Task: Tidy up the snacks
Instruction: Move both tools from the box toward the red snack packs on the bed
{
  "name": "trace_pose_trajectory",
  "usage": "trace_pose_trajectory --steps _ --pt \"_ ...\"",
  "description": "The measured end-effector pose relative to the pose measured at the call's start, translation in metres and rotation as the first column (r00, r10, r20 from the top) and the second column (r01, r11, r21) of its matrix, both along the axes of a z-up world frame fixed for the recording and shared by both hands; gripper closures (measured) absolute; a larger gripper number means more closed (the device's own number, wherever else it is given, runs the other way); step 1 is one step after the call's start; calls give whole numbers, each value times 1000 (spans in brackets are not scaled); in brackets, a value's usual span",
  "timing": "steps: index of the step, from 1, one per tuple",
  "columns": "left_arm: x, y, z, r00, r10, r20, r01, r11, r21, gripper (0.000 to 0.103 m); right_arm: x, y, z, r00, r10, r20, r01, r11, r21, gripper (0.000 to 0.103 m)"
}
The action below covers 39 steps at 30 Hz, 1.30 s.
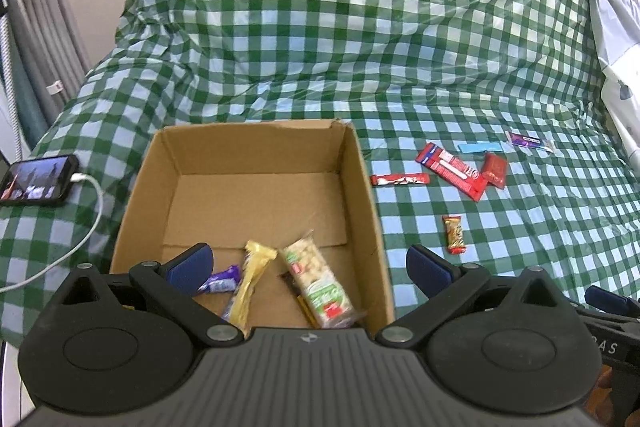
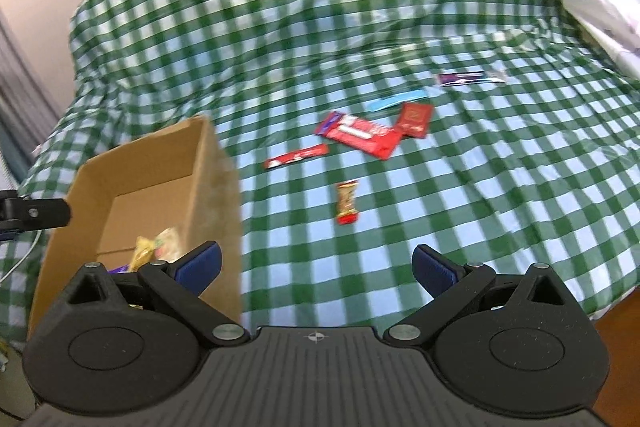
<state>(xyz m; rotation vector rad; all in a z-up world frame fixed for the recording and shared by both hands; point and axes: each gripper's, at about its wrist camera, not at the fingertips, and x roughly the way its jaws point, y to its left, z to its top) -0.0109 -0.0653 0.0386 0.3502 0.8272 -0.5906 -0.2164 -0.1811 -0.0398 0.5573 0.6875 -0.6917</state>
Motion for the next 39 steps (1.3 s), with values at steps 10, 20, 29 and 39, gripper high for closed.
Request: trace_pose_trajectory --steps 10,20,29,39 --pt "1 -43 -4 999 -41 -1 41 999 -3 0 -6 -45 -10 998 -65 -5 64 998 -7 2" --pt "2 -71 -8 997 -80 0 80 997 -7 0 -7 -63 -16 997 -83 -8 83 996 -13 2" --pt "-2 -98 -14 994 -105 -1 105 994 -6 0 -9 -73 -22 995 -97 -14 97 995 -13 2" --pt "-1 -140 -32 991 -129 -34 129 992 6 0 -11 -90 -32 993 -115 -26 115 993 -15 2"
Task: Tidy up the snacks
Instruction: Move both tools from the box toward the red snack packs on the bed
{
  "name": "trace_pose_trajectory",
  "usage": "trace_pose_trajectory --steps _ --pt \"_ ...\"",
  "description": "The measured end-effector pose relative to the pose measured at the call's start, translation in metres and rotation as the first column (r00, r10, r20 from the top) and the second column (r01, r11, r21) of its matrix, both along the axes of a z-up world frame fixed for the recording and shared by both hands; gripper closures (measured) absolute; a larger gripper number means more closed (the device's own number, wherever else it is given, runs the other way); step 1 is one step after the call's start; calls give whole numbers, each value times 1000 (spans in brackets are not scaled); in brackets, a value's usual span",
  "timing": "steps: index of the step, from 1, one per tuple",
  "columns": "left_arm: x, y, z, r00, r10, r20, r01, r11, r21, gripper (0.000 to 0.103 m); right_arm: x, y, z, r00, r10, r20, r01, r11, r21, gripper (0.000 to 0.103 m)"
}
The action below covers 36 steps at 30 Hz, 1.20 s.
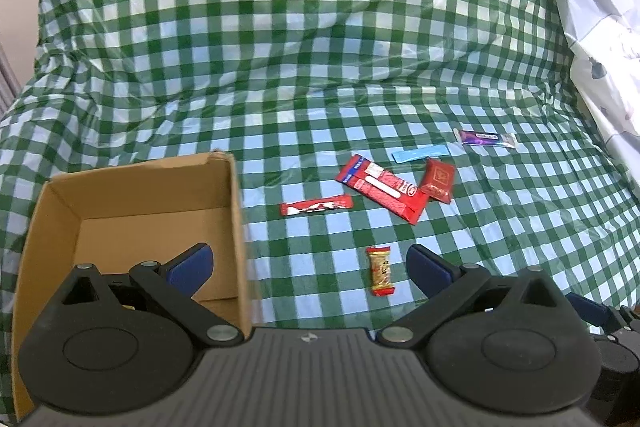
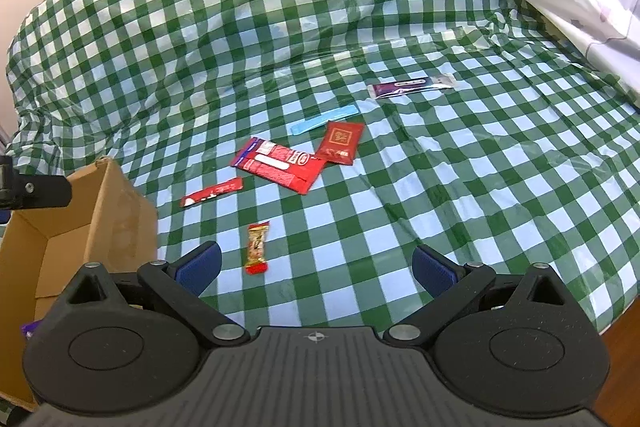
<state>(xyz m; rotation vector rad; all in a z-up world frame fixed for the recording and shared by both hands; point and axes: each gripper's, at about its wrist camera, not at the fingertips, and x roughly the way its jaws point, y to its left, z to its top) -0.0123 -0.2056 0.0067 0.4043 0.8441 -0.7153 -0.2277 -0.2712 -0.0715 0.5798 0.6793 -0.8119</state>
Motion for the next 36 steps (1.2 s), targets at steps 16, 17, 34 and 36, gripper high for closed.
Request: trace_pose_trajectory --steps 16,17,34,36 --pt "25 -64 -52 991 58 -119 -52 997 58 0 7 -41 -25 1000 -10 -21 9 1000 -11 2" --pt "29 -68 -56 990 65 -126 -58 997 58 0 10 -44 -28 1000 -7 -25 7 1000 -14 2" --pt "128 -142 -127 943 223 -248 -192 971 143 0 86 -143 -75 997 56 -59 -61 994 -90 2" --pt "137 -157 -135 946 208 -248 -173 972 156 0 99 -159 -86 996 53 -70 -58 995 -79 2"
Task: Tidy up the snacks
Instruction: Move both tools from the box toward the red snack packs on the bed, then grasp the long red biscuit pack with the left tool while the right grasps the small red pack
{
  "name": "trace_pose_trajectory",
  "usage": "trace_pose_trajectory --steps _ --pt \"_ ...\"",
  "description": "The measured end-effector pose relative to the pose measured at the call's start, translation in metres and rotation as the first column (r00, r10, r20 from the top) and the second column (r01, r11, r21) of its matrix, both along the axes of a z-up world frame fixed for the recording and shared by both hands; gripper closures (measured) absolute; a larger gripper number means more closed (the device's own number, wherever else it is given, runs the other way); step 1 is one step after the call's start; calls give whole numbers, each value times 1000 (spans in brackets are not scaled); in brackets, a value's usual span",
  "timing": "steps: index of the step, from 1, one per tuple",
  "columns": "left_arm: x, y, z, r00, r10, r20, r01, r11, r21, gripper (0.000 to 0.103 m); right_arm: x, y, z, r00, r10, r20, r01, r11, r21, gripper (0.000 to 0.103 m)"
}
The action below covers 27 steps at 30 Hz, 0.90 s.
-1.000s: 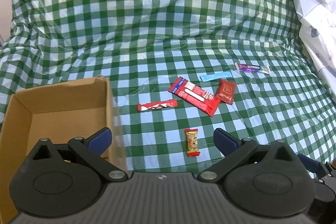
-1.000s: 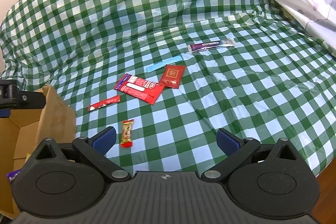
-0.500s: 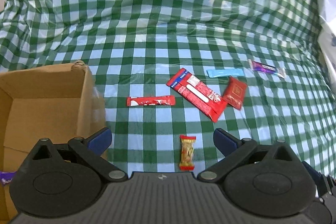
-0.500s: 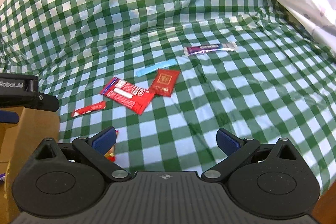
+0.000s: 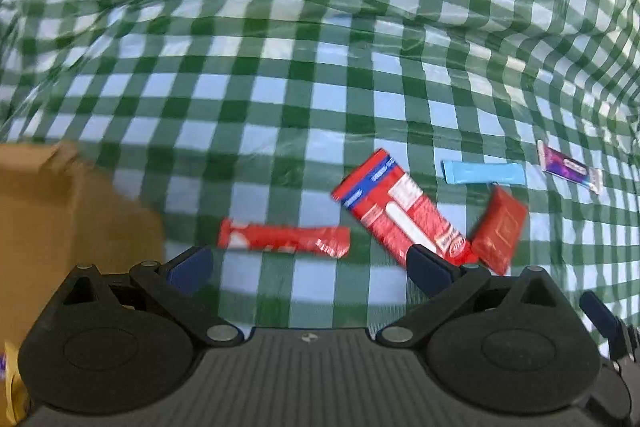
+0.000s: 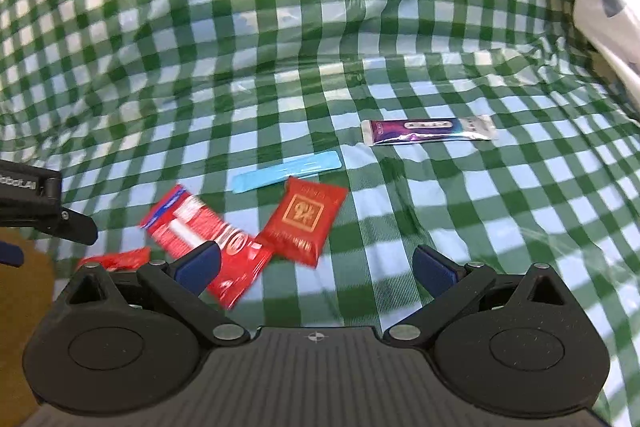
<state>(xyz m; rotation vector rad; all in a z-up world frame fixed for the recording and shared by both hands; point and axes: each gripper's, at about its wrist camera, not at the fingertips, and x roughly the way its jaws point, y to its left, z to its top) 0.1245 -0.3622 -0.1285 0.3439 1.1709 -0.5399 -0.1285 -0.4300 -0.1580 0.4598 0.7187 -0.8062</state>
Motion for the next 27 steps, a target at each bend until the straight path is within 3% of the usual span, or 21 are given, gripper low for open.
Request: trace_pose_trajectory --steps 8,12,15,17,19,21,25,26,27 --pt "6 -45 -33 991 -6 -137 0 999 -42 0 35 -39 -42 999 6 -51 -4 1000 25 2" --pt "5 -55 -50 984 39 -176 -41 999 -8 0 43 -53 -56 999 -25 -30 27 999 47 1" --pt "5 -57 -59 981 71 -181 -71 997 9 0 56 -49 -64 996 6 -86 -9 999 -39 3" --pt "6 -60 -62 973 85 -214 -85 996 8 0 56 -44 -67 992 37 -119 -49 994 -99 12" --pt "5 -66 -68 963 103 -251 -106 994 4 0 45 -42 -64 994 67 -91 -78 990 -119 42" --pt "4 -73 -75 945 119 -305 -125 992 0 0 34 -41 -61 991 82 -109 -97 985 -141 55" --pt "1 -85 -80 946 192 -262 -186 981 47 0 16 -44 -59 989 92 -114 -107 986 -129 57" --pt "0 -86 -79 950 194 -244 -188 981 48 3 14 -44 -58 989 94 -117 -109 985 -131 57" --pt "-2 -87 -77 959 188 -213 -178 982 66 16 11 -43 -58 989 96 -116 -111 985 -131 58"
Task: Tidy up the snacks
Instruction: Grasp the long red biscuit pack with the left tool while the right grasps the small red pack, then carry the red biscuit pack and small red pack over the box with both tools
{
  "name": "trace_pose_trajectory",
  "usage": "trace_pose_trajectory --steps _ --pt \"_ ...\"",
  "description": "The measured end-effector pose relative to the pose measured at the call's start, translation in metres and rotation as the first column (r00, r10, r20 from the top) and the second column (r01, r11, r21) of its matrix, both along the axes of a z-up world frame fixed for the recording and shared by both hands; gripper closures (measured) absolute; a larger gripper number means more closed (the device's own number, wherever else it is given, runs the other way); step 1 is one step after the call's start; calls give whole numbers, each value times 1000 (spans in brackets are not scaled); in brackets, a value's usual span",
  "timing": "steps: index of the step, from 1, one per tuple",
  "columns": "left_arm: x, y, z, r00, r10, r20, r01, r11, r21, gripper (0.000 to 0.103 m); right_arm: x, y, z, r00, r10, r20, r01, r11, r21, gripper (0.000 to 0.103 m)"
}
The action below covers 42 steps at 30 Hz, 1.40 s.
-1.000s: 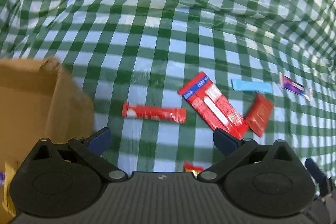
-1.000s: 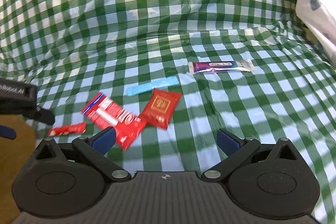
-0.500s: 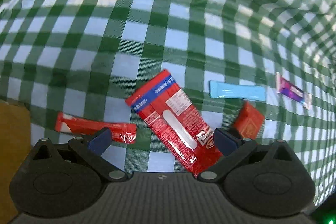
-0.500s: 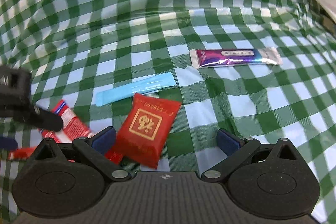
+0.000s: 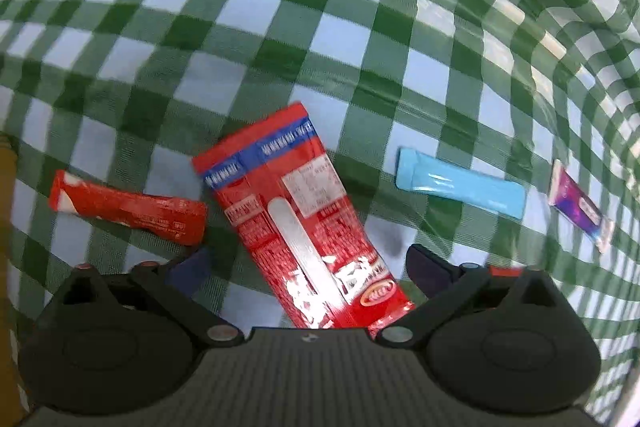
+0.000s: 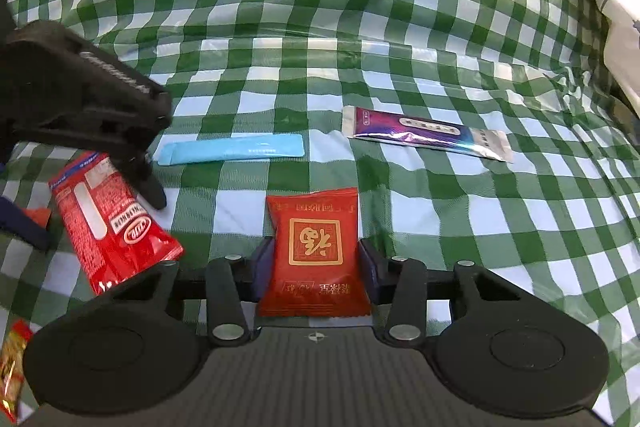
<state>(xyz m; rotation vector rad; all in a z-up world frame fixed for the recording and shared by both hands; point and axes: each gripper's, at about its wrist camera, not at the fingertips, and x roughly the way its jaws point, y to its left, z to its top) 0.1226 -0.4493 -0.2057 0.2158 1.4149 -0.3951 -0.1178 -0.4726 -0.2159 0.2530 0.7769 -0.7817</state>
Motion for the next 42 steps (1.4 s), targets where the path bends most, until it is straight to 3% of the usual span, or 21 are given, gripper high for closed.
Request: trace_pose_trajectory --steps 1,2,3,6,12,19,24,30,35,42 --pt "-4 -1 4 999 -30 30 30 999 29 25 -2 0 0 1000 -2 -1 2 1000 1 58" --pt "-7 -1 8 996 -63 59 61 997 37 41 -4 1 1 1000 -8 -1 8 1000 4 59" --pt "-7 3 11 994 -88 64 88 996 16 52 -9 6 4 1000 -19 9 19 1000 13 59" --pt "-3 20 17 996 -81 34 82 996 -33 61 -28 16 14 996 -64 65 60 997 57 59" --pt "-24 78 55 985 -145 93 155 981 -115 61 -64 64 36 978 -135 156 121 988 99 59" --pt "-61 165 126 961 -199 195 238 949 -207 61 -82 118 82 967 -127 221 114 991 72 59" --pt "-95 246 174 940 -207 270 270 937 -222 61 -88 179 126 969 -11 247 2 999 33 59" --pt "-126 345 215 920 -187 344 264 945 -192 61 -90 260 164 953 114 280 -132 990 46 59" --pt "-147 423 234 903 -148 402 226 962 -153 61 -82 332 186 924 234 301 -266 962 69 59" --pt "-157 503 243 902 -84 424 174 969 -176 61 -77 417 213 888 365 280 -391 919 43 59"
